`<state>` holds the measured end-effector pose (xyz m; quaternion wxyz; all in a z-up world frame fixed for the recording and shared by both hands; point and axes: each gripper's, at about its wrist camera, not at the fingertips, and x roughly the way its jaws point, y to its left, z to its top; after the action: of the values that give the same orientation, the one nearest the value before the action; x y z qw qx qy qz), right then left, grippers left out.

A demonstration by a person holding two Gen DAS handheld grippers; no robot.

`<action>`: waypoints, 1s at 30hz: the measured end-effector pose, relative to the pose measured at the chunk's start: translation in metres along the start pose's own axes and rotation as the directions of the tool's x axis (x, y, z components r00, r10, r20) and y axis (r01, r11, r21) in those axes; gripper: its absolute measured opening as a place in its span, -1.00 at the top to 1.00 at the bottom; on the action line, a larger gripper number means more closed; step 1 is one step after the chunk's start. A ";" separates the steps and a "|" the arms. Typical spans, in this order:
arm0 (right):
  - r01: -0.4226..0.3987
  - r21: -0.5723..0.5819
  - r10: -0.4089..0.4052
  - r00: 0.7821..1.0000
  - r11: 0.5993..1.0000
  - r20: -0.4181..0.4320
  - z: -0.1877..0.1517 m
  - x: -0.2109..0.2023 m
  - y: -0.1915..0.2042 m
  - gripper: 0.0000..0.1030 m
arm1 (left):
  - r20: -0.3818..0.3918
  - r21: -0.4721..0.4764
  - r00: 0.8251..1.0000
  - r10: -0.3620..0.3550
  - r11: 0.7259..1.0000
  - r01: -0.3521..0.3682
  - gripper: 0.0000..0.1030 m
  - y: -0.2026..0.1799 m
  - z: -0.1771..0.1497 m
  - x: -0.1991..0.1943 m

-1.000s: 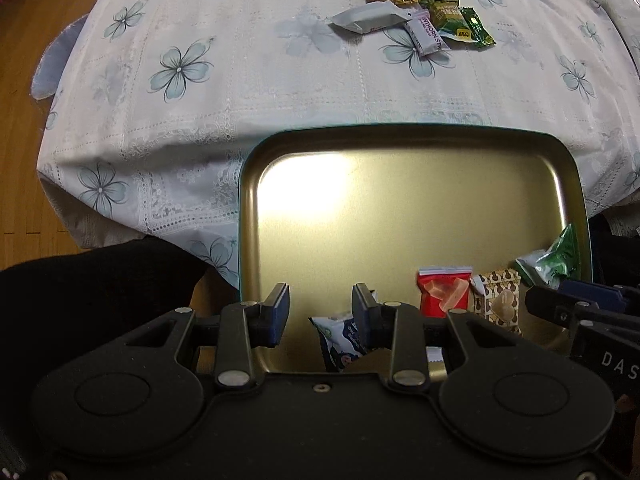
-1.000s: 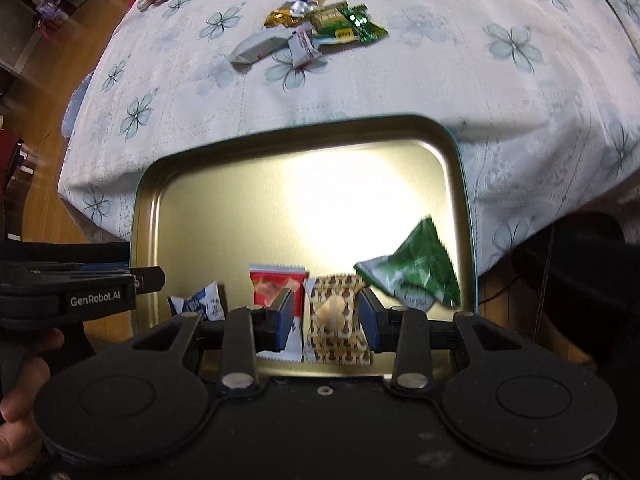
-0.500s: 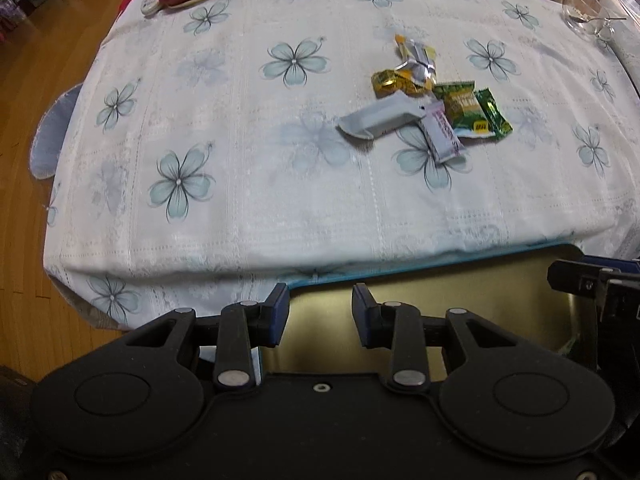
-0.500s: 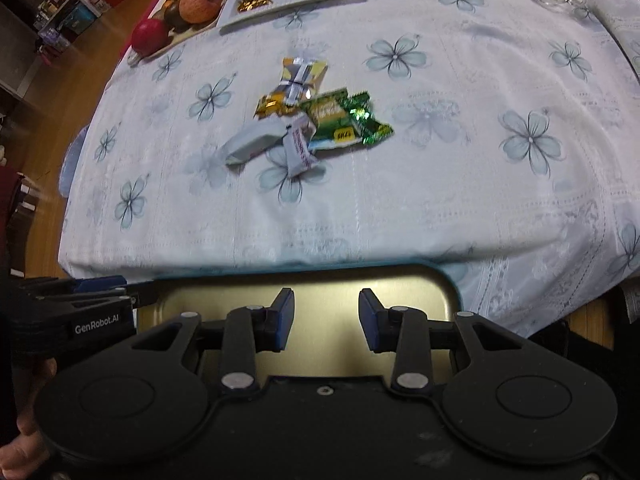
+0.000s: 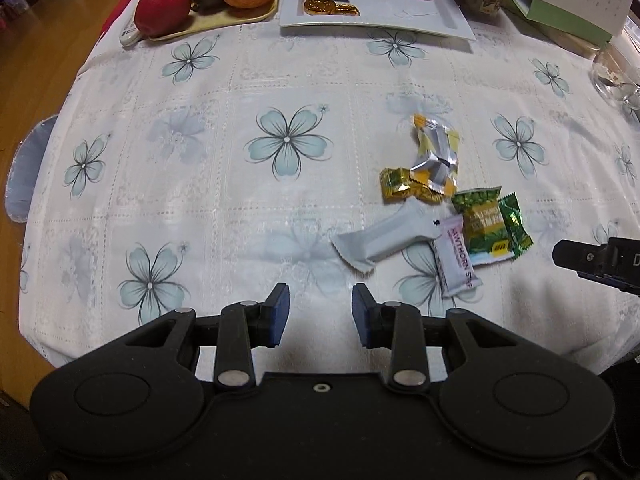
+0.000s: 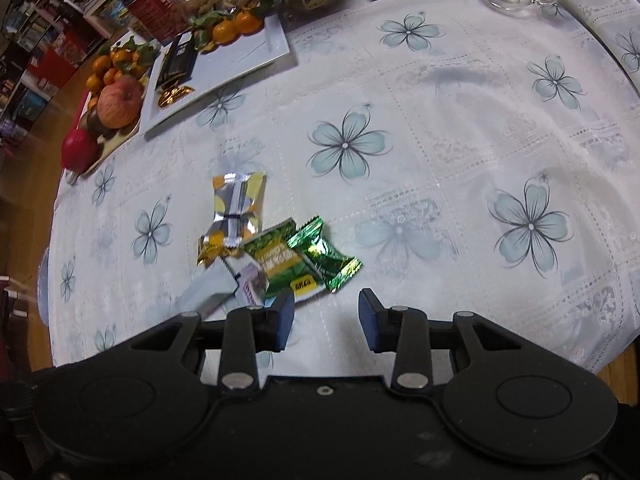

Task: Organize snacks
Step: 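Move both open tools back to the remaining snack packets, then grasp the white packet with the left tool while the right grasps the green-foil candy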

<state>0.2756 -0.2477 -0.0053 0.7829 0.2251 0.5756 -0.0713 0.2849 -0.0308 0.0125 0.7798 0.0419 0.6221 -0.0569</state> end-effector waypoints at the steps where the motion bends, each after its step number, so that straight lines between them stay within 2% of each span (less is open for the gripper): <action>1: 0.011 0.003 -0.011 1.000 1.000 0.006 0.002 0.003 0.001 0.24 | 0.001 0.004 1.000 -0.001 1.000 0.001 0.16 -0.001 0.004 0.002; 9: 0.018 0.034 -0.019 0.999 0.999 0.027 0.021 0.026 0.000 0.24 | 0.047 0.024 0.999 -0.013 1.000 0.012 0.16 -0.012 0.035 0.019; 16: 0.032 0.027 -0.032 0.999 0.999 0.008 0.019 0.039 0.001 0.24 | -0.032 -0.026 0.999 0.016 1.000 -0.017 0.17 -0.012 0.047 0.050; 21: 0.041 0.028 -0.041 0.999 0.999 0.007 0.021 0.041 0.003 0.24 | -0.051 -0.051 0.998 0.038 0.998 -0.041 0.17 -0.009 0.049 0.058; 30: 0.053 -0.001 -0.053 0.998 0.999 0.015 0.024 0.043 0.006 0.24 | -0.089 0.037 0.996 0.031 0.999 -0.027 0.17 -0.018 0.031 0.061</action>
<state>0.3129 -0.2464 -0.0377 0.7852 0.2086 0.5755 -0.0931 0.3258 -0.0556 -0.0404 0.7510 0.0675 0.6545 -0.0548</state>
